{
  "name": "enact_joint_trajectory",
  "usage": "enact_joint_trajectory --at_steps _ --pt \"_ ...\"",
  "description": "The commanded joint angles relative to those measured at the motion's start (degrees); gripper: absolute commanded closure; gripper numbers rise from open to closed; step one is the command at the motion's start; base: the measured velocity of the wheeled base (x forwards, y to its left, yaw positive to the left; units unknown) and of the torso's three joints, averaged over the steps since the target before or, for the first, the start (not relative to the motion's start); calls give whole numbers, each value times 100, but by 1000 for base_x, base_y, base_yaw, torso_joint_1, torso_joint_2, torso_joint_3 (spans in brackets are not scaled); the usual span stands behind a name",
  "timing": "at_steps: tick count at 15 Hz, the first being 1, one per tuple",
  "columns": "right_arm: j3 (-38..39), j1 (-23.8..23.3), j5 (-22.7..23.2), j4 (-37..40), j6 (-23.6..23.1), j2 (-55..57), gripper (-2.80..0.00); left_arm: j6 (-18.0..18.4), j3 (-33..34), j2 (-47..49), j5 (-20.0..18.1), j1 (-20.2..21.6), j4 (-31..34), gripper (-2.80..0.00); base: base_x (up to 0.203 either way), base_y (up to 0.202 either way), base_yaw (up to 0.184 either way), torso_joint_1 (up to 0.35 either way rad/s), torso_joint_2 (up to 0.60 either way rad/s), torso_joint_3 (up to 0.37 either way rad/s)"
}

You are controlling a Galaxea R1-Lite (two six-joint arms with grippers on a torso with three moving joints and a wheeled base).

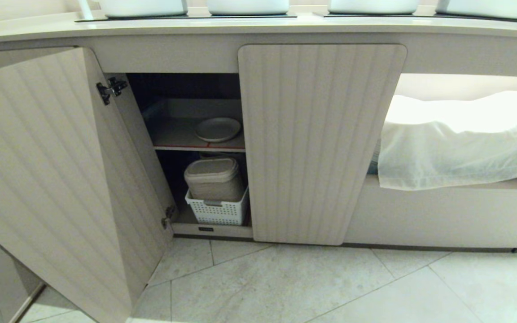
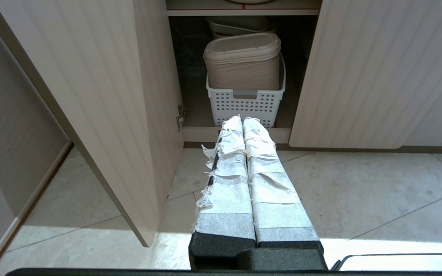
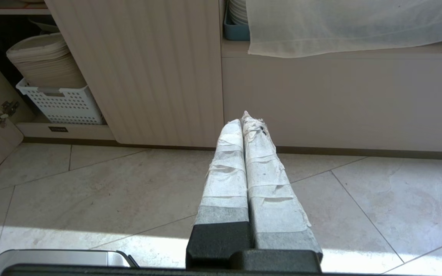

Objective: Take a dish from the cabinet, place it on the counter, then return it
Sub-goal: Close the cabinet door

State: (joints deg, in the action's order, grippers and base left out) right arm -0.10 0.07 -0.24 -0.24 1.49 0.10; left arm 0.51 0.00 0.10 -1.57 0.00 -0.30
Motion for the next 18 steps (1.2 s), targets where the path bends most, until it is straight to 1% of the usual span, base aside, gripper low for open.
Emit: enact_joint_trajectory --at_steps 1,16,18 --pt "1 1 -2 -2 1 -1 0 2 0 8 -1 0 -3 0 0 0 0 0 0 0" --pt "1 1 -2 -2 1 -1 0 28 0 8 -1 0 13 0 0 0 0 0 0 0" --pt "1 1 -2 -2 1 -1 0 19 0 8 -1 0 4 0 5 119 1 0 2 2"
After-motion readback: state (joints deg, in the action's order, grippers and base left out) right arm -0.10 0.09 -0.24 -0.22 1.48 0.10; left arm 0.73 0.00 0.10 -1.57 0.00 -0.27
